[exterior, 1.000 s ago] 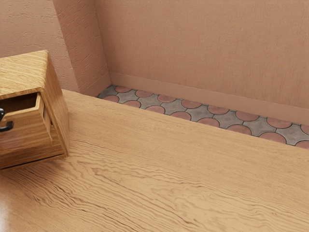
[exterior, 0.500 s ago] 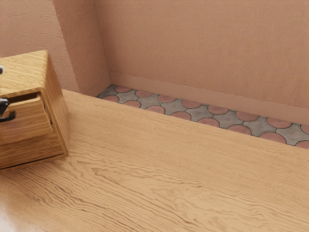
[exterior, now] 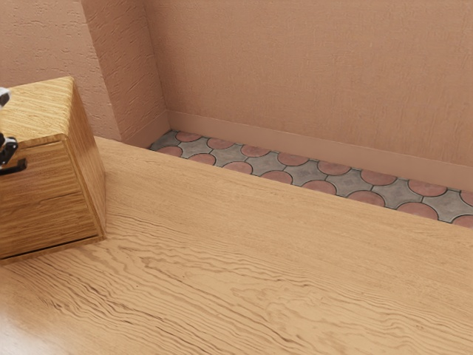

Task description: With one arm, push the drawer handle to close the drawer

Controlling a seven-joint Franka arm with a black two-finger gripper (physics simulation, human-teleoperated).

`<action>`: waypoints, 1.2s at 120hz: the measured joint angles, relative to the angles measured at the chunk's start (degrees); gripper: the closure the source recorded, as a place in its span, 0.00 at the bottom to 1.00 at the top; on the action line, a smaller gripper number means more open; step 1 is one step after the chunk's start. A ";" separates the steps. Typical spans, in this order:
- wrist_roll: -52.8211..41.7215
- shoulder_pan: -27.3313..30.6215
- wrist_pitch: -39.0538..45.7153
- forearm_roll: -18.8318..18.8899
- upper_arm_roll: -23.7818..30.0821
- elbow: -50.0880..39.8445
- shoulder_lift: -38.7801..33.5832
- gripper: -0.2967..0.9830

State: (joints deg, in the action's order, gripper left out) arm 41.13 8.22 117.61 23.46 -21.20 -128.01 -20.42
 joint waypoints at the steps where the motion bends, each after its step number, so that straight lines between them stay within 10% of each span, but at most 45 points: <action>1: 0.05 -0.04 -0.09 -0.01 -0.04 -0.03 -0.05 0.86; 50: 4.38 -10.30 -19.71 -5.25 5.62 -0.57 -13.44 0.84; 95: 5.48 -29.25 -24.56 -10.21 9.74 12.84 -3.73 0.84; 144: -3.38 -32.51 -26.37 -10.51 6.55 24.48 7.09 0.34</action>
State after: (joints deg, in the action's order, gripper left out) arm 37.75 -24.29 91.24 12.94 -14.65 -103.53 -13.33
